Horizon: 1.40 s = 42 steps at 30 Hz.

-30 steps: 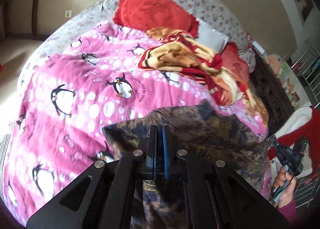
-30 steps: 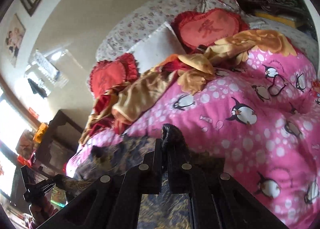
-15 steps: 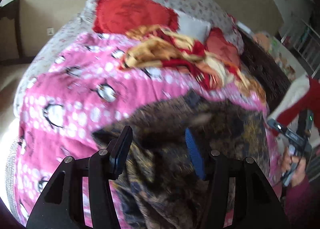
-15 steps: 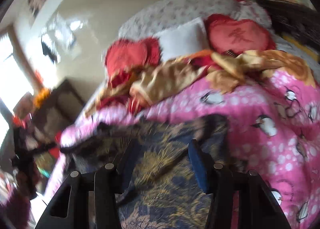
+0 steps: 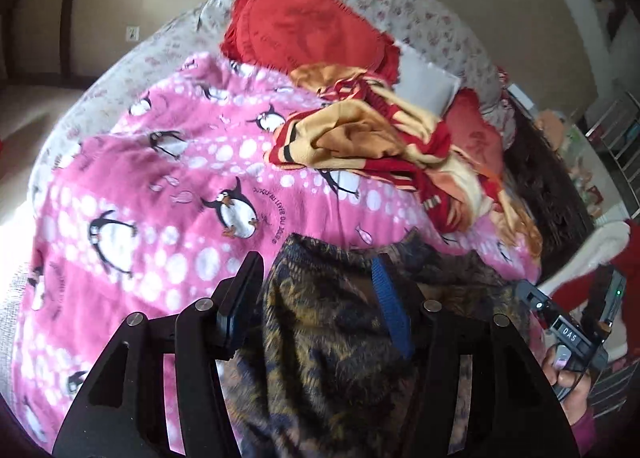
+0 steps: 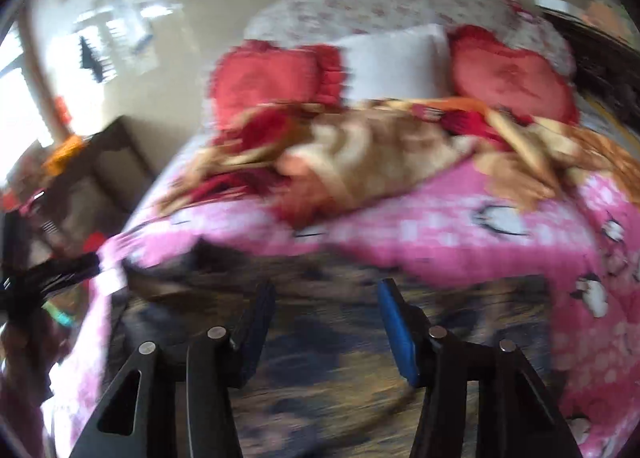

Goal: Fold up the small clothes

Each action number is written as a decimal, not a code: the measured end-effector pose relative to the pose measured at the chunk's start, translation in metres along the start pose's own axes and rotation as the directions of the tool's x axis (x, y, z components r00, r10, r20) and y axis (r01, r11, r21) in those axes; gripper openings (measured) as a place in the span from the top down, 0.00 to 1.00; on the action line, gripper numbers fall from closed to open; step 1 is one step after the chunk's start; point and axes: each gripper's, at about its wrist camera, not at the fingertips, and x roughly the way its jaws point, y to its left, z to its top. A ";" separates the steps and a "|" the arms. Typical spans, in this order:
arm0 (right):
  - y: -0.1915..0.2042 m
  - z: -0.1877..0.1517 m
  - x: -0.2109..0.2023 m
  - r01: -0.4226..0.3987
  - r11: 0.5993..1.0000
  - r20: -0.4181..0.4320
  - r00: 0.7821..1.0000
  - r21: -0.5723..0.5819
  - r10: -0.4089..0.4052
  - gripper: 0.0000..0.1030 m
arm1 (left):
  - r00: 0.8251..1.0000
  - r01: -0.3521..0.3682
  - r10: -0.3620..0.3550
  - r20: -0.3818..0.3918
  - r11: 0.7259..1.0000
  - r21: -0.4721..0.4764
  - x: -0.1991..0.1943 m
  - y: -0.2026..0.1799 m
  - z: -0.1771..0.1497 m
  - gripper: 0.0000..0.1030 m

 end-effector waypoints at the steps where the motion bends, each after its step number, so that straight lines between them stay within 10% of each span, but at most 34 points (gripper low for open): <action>1: 0.018 -0.004 0.000 -0.062 0.998 -0.011 0.998 -0.032 0.062 0.50 | 1.000 0.014 -0.014 0.000 1.000 0.012 -0.010 0.002 -0.007 0.45; 6: 0.104 -0.019 0.030 -0.264 0.956 -0.138 0.959 -0.129 0.246 0.50 | 0.992 0.078 -0.072 -0.105 0.996 0.053 -0.037 0.011 -0.077 0.45; 16: 0.174 -0.027 0.093 -0.294 0.946 -0.232 0.938 -0.135 0.258 0.49 | 0.953 0.142 -0.131 -0.274 0.990 0.021 -0.005 0.006 -0.169 0.48; 18: 0.174 -0.024 0.108 -0.305 0.948 -0.258 0.927 -0.092 0.273 0.49 | 0.950 0.134 -0.112 -0.291 0.989 0.058 0.002 0.003 -0.169 0.87; 21: 0.171 -0.018 0.132 -0.264 0.963 -0.288 0.928 -0.058 0.237 0.49 | 0.952 0.158 -0.141 -0.271 0.987 0.042 -0.011 0.008 -0.159 0.97; 25: 0.171 -0.005 0.134 -0.269 0.961 -0.239 0.939 -0.059 0.249 0.46 | 0.978 0.143 -0.120 -0.172 0.982 0.125 -0.056 0.011 -0.151 0.97; 40: 0.211 -0.006 0.164 -0.152 0.960 -0.185 0.977 -0.234 0.109 0.43 | 0.977 0.073 -0.065 -0.203 0.997 0.031 -0.049 0.017 -0.188 0.96; 42: 0.211 -0.005 0.154 -0.158 0.960 -0.202 0.973 -0.230 0.112 0.44 | 0.985 0.054 -0.044 -0.169 0.997 0.056 -0.049 0.016 -0.175 0.82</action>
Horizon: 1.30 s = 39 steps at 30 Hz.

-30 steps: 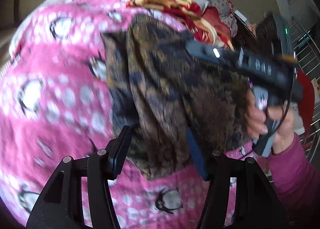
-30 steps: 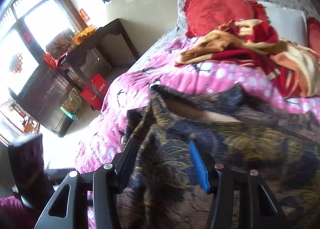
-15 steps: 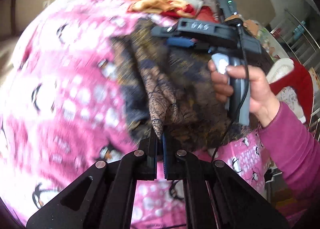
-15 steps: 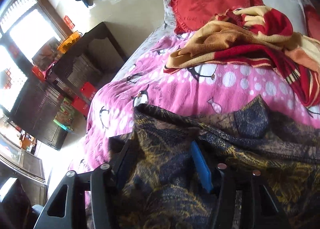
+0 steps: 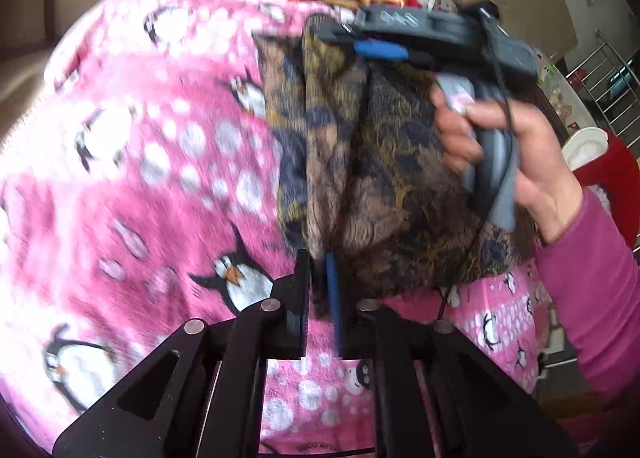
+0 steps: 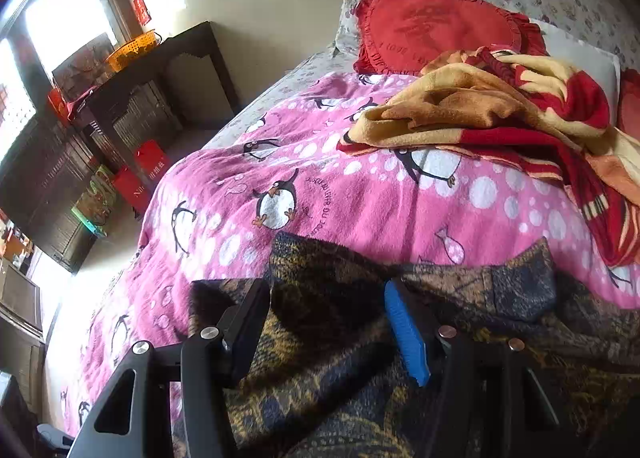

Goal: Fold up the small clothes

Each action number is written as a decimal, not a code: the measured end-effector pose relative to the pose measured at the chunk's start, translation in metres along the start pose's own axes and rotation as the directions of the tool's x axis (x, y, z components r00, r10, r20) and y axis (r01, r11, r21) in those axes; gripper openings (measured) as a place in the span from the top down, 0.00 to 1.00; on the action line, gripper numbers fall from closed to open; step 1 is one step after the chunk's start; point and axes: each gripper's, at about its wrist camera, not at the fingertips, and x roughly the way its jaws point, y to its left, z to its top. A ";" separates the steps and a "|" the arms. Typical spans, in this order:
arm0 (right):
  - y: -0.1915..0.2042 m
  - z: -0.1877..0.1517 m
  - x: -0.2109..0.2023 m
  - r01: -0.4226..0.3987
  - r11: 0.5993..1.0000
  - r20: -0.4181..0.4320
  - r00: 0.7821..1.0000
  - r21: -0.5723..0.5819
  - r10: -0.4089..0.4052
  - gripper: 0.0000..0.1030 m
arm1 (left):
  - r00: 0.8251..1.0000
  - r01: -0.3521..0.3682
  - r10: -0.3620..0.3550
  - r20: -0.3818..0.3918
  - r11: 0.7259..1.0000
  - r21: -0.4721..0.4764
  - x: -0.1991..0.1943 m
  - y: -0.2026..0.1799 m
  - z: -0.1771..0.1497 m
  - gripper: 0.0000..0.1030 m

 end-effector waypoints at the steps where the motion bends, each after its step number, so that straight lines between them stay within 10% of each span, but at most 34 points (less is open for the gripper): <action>1: -0.003 -0.006 -0.015 -0.030 0.999 0.015 0.999 0.015 0.030 0.43 | 1.000 -0.020 0.020 0.020 1.000 0.019 -0.006 -0.003 0.003 0.63; 3: -0.012 -0.021 -0.045 -0.056 0.998 0.059 0.997 0.031 0.055 0.41 | 0.996 -0.061 0.058 0.065 0.997 0.050 -0.015 -0.007 0.011 0.44; 14: -0.145 -0.195 -0.194 0.323 0.919 -0.012 0.944 0.226 -0.329 0.37 | 0.989 -0.116 0.102 0.108 0.984 0.133 0.013 -0.040 0.054 0.44; 20: -0.186 -0.260 -0.245 0.338 0.847 -0.012 0.931 0.409 -0.365 0.36 | 0.985 -0.169 0.164 0.050 0.979 0.119 0.049 -0.037 0.050 0.44; 22: -0.195 -0.270 -0.239 0.320 0.838 -0.033 0.939 0.441 -0.341 0.45 | 0.982 -0.188 0.183 0.047 0.975 0.119 0.054 -0.036 0.047 0.44; 24: -0.194 -0.273 -0.238 0.245 0.865 -0.002 0.962 0.439 -0.272 0.94 | 0.980 -0.198 0.195 0.043 0.973 0.114 0.058 -0.037 0.048 0.44; 25: -0.191 -0.274 -0.239 0.232 0.873 0.020 0.964 0.429 -0.266 0.97 | 0.979 -0.201 0.198 0.041 0.973 0.113 0.059 -0.037 0.049 0.44; 37: -0.191 -0.291 -0.243 0.380 0.857 -0.109 0.924 0.348 -0.365 0.97 | 0.978 -0.204 0.199 0.056 0.973 0.111 0.052 -0.035 0.045 0.44; 39: -0.183 -0.281 -0.256 0.425 0.835 -0.073 0.901 0.350 -0.428 0.83 | 0.979 -0.198 0.192 0.068 0.975 0.098 0.043 -0.034 0.044 0.44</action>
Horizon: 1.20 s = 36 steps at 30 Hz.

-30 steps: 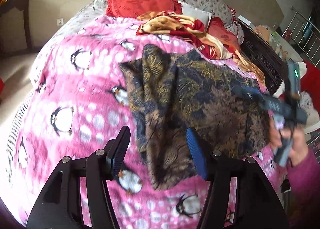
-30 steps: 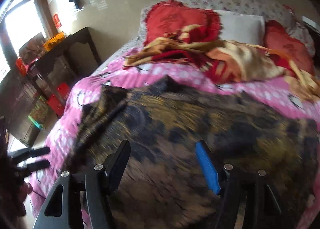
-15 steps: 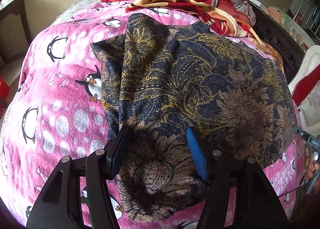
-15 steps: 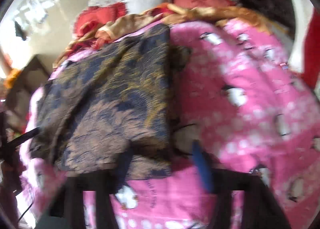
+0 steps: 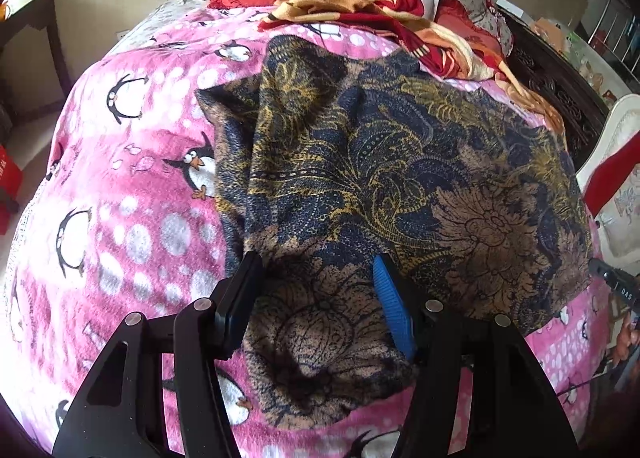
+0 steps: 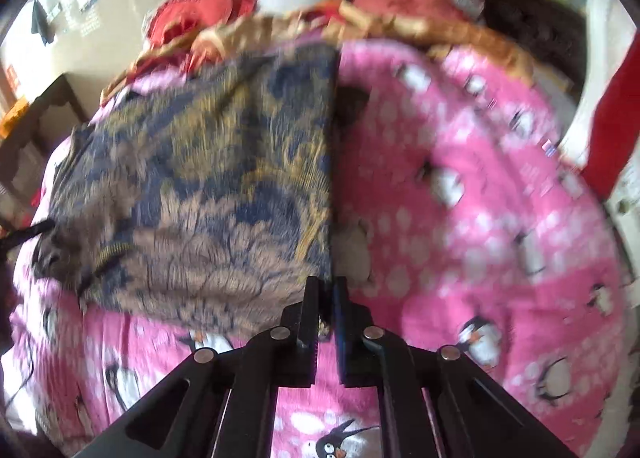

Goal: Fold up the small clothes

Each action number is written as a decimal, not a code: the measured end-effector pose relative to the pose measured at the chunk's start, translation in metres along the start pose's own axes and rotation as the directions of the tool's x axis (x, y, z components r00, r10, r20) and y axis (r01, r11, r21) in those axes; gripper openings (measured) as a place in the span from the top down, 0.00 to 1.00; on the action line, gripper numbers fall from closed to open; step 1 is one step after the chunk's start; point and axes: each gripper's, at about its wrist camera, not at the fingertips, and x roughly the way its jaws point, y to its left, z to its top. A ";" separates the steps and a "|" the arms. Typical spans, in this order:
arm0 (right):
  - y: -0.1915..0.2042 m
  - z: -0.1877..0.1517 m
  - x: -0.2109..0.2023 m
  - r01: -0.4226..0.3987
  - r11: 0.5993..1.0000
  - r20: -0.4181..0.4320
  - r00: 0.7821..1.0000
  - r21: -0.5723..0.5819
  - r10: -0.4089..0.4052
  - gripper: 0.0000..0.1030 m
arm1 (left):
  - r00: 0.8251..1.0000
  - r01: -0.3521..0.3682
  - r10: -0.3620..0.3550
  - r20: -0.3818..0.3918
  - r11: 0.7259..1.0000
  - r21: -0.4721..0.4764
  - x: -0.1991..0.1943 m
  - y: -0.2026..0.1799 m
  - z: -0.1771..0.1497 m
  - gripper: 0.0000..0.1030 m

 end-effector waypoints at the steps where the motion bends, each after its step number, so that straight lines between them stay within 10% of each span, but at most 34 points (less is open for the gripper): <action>1: 0.002 0.005 -0.009 0.007 1.000 0.034 0.999 0.013 -0.007 0.67 | 1.000 -0.001 0.002 0.008 1.000 -0.005 -0.004 0.002 -0.001 0.44; 5: 0.035 0.035 -0.028 -0.149 0.989 0.151 0.978 0.011 0.145 0.57 | 0.999 -0.012 0.013 0.035 0.999 -0.041 -0.016 0.013 -0.009 0.44; 13: 0.211 0.104 0.058 -0.403 0.883 0.014 0.908 -0.241 0.418 0.60 | 1.000 -0.014 0.010 -0.029 0.987 -0.160 -0.001 0.037 -0.020 0.44; 23: 0.346 0.153 0.129 -0.346 0.840 -0.037 0.931 -0.417 0.364 0.60 | 1.000 -0.025 0.023 -0.011 0.987 -0.157 0.002 0.038 -0.025 0.43; 30: 0.372 0.164 0.135 -0.272 0.840 -0.032 0.956 -0.470 0.292 0.58 | 1.000 -0.022 0.022 -0.002 0.989 -0.148 0.006 0.037 -0.023 0.43; 36: 0.364 0.162 0.124 -0.373 0.845 -0.107 0.926 -0.383 0.361 0.54 | 1.000 -0.015 0.017 0.010 0.988 -0.155 0.005 0.038 -0.025 0.42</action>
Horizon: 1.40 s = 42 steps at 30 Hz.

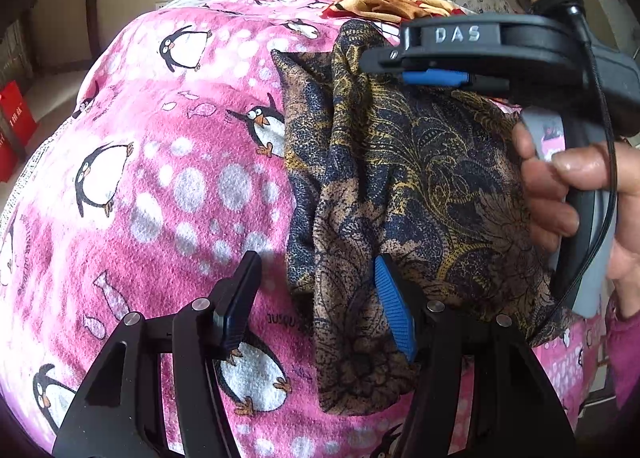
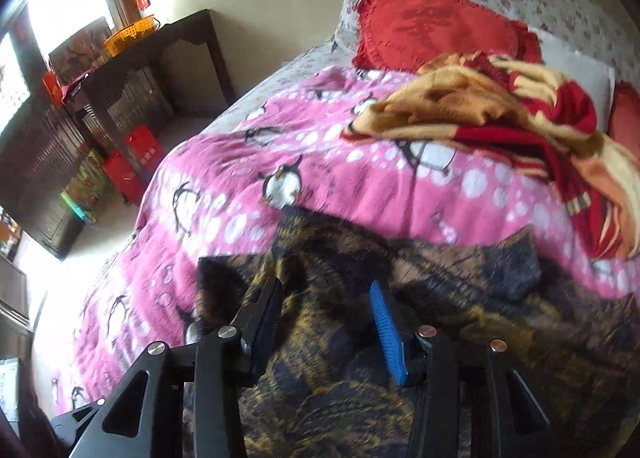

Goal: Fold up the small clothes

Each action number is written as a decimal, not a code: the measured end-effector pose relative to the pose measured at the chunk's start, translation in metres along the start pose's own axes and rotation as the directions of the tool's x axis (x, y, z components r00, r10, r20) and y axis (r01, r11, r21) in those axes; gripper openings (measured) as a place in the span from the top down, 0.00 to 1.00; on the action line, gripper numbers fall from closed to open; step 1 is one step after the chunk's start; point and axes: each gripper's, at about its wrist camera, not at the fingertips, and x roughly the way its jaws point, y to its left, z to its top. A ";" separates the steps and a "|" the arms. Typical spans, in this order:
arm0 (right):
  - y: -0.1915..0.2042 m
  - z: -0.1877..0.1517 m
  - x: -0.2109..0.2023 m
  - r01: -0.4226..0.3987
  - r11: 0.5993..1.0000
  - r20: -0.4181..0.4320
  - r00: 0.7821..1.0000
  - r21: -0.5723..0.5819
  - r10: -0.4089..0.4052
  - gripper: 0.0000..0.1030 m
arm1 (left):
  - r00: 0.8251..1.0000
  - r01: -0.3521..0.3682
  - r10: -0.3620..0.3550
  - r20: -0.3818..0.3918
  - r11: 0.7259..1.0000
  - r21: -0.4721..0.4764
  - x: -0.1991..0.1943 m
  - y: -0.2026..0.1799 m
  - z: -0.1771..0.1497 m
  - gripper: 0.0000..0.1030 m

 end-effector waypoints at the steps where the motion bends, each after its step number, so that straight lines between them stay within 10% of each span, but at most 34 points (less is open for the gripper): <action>1: 0.002 -0.002 0.006 0.007 1.000 -0.020 1.000 -0.004 -0.008 0.54 | 1.000 0.001 -0.001 0.002 1.000 -0.002 0.000 0.000 -0.001 0.42; 6: 0.014 -0.001 0.007 0.009 1.000 -0.050 0.999 0.001 -0.009 0.47 | 0.997 0.071 -0.071 -0.003 0.996 -0.050 -0.006 0.010 -0.003 0.40; 9: 0.029 0.008 0.008 -0.049 0.999 -0.076 0.996 -0.012 0.048 0.22 | 0.986 0.167 -0.167 0.009 0.977 -0.134 -0.010 0.026 -0.003 0.33; 15: 0.069 0.008 0.043 0.081 0.985 -0.132 0.986 -0.153 -0.101 0.18 | 0.984 0.179 -0.179 0.011 0.974 -0.142 -0.012 0.032 -0.003 0.33; 16: 0.072 0.005 0.046 0.113 0.978 -0.121 0.983 -0.177 -0.135 0.21 | 0.985 0.169 -0.170 0.009 0.977 -0.132 -0.012 0.031 -0.003 0.33; 20: 0.063 0.001 0.030 0.100 0.986 -0.066 0.992 -0.132 -0.110 0.85 | 0.990 0.144 -0.144 0.012 0.984 -0.105 -0.011 0.023 0.000 0.27; 24: 0.036 0.005 0.005 -0.036 0.999 -0.059 0.998 -0.027 0.034 0.89 | 0.983 0.183 -0.182 0.024 0.977 -0.112 -0.006 0.015 0.009 0.26; 26: 0.028 0.006 -0.007 -0.063 0.998 -0.050 0.997 -0.012 0.062 0.89 | 0.971 0.238 -0.238 0.013 0.965 -0.107 -0.004 0.010 0.014 0.60; 29: 0.020 0.007 -0.021 -0.100 0.995 -0.054 0.993 0.010 0.100 0.89 | 0.970 0.242 -0.240 0.035 0.968 -0.071 -0.012 0.002 0.016 0.78; 30: 0.016 0.008 -0.024 -0.109 0.994 -0.060 0.992 0.030 0.110 0.86 | 0.968 0.249 -0.247 0.043 0.967 -0.057 -0.014 -0.003 0.016 0.80; 33: 0.011 0.008 -0.030 -0.105 0.992 -0.062 0.992 0.065 0.109 0.24 | 0.966 0.252 -0.251 0.065 0.968 -0.009 -0.023 -0.015 0.015 0.81; 38: 0.032 0.009 -0.011 -0.107 0.994 -0.104 0.989 0.015 0.108 0.19 | 0.966 0.251 -0.252 0.066 0.968 0.017 -0.025 -0.033 0.020 0.81; 39: 0.035 0.009 -0.003 -0.080 0.997 -0.132 0.988 0.003 0.080 0.19 | 0.967 0.247 -0.247 0.065 0.969 0.016 -0.024 -0.036 0.021 0.81; 42: 0.030 0.006 0.008 0.006 0.999 -0.143 0.990 -0.034 -0.011 0.69 | 0.976 0.209 -0.210 0.059 0.978 0.012 -0.019 -0.047 0.025 0.81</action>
